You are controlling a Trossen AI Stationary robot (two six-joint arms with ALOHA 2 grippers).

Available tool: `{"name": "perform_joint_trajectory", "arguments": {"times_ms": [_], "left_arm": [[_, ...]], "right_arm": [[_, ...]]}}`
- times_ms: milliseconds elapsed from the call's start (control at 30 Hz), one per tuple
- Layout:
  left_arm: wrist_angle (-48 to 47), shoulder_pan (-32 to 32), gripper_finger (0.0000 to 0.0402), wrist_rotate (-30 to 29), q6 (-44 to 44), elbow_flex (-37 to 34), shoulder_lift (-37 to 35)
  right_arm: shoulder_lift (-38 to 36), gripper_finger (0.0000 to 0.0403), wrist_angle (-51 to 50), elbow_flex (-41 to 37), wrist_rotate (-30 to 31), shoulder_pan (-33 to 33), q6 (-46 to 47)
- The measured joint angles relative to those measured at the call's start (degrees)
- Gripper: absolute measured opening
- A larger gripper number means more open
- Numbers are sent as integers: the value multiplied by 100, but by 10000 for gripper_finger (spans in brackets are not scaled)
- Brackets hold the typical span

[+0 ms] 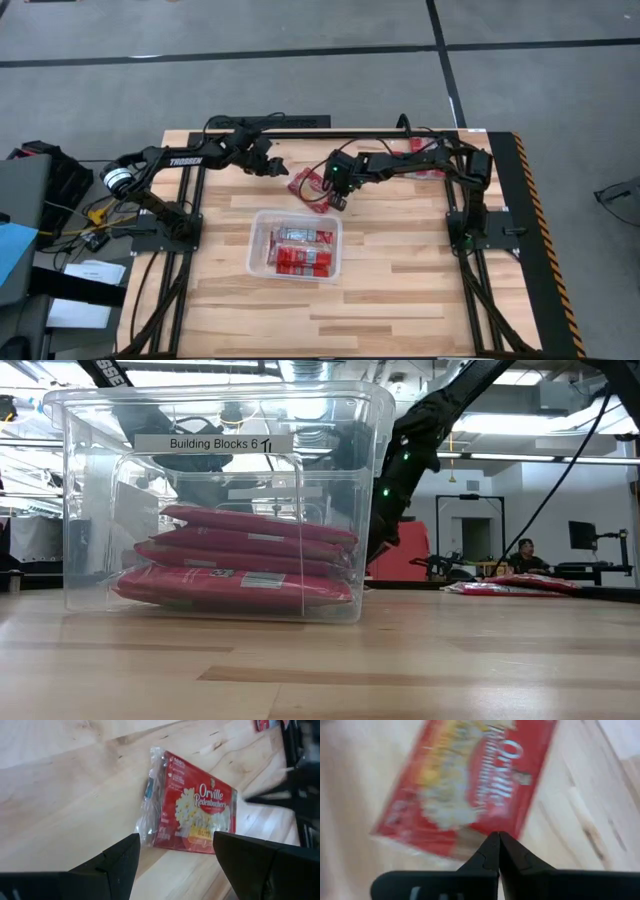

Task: Sort popcorn bags into baskets
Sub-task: Put the red popcorn bag into the container

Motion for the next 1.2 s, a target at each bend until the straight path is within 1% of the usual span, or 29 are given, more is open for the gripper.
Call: {"name": "perform_joint_trajectory", "arguments": {"times_ms": [67, 167, 267, 400, 567, 700, 833, 967, 1067, 1200], "left_arm": [[-60, -1, 240, 13, -2, 0, 0], [-34, -1, 240, 145, 2, 0, 15], [31, -1, 240, 251, 3, 0, 192], [311, -70, 240, 614, -44, -2, 746], [902, -217, 240, 777, -290, -1, 1343], [1353, -280, 240, 726, -532, 4, 1474], [1959, -281, 240, 434, -784, 1, 1497], [2008, -335, 237, 291, -777, 40, 1619], [2070, -452, 214, 260, -715, 74, 1744], [2070, -530, 148, 133, -656, 61, 1735]], "right_arm": [[-53, 10, 279, 36, -100, 93, -81], [-11, 6, 188, 10, -121, 189, -122], [228, 12, 285, 8, -89, 214, -27], [446, 23, 350, 9, -91, 210, -1], [500, 10, 433, 13, -100, 214, -5], [500, 7, 424, 14, -92, 203, -41], [500, 21, 417, 15, -64, 203, -51], [500, 23, 414, 15, -52, 203, -63], [500, 12, 423, 15, -52, 203, -126], [500, 9, 444, 15, -52, 203, -137]]}}
